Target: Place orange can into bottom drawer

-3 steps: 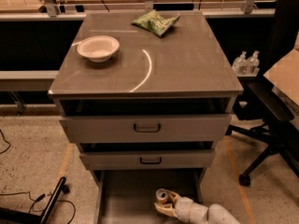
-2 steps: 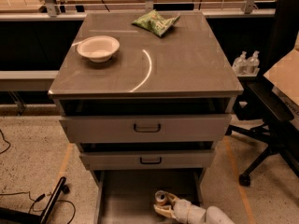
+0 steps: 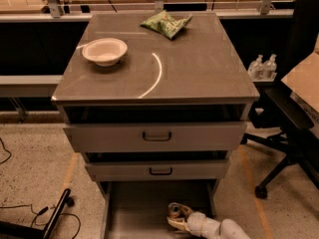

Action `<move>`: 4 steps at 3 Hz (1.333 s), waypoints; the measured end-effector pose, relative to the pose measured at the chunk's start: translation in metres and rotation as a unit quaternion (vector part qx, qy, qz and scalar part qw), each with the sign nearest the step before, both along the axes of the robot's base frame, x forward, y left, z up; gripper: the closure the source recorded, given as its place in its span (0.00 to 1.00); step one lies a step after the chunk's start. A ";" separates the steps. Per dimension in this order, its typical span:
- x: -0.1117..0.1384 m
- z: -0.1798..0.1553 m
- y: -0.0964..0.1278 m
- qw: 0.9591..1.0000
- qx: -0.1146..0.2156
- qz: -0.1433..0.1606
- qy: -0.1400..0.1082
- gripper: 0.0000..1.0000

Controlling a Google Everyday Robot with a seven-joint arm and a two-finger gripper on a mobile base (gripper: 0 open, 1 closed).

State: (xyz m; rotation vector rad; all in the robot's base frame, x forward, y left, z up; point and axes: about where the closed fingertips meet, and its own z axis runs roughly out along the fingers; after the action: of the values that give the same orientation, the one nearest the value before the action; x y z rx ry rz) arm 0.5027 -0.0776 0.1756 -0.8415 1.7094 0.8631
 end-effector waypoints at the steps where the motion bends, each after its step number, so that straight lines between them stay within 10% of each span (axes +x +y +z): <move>1: 0.005 -0.005 -0.007 1.000 -0.024 -0.006 0.002 0.84; 4: 0.005 -0.007 -0.001 1.000 -0.025 -0.007 0.004 0.14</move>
Offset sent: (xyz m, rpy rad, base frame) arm 0.0042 -0.0069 -0.0040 -0.0400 0.0025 -0.0096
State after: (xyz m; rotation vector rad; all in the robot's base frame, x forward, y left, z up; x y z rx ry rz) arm 0.5078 -0.0789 0.1684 -0.8595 1.7487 0.8188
